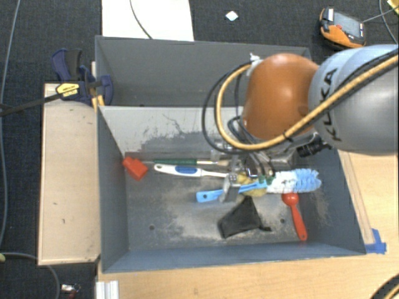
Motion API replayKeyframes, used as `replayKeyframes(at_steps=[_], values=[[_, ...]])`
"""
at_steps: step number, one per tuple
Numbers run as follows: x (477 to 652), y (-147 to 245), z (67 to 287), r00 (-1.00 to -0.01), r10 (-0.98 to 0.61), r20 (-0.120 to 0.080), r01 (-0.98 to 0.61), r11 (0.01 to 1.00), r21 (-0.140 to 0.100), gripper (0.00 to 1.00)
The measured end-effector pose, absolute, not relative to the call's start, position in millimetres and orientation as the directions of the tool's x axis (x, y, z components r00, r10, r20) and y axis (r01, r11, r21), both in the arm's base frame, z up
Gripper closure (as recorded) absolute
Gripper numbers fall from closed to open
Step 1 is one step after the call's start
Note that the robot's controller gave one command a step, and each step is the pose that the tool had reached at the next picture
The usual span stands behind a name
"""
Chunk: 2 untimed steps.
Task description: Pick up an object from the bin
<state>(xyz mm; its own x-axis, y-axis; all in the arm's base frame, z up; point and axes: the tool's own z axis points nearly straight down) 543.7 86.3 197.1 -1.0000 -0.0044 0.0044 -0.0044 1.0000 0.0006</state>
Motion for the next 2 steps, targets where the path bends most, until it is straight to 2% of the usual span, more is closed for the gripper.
replayKeyframes(at_steps=[1,2], values=[[545.5,86,201,-1.0,0.0,-0.003,0.0,1.0,0.001,0.0],[555.8,-25,67,-0.991,-0.131,0.0,-0.131,0.991,0.0,0.0]])
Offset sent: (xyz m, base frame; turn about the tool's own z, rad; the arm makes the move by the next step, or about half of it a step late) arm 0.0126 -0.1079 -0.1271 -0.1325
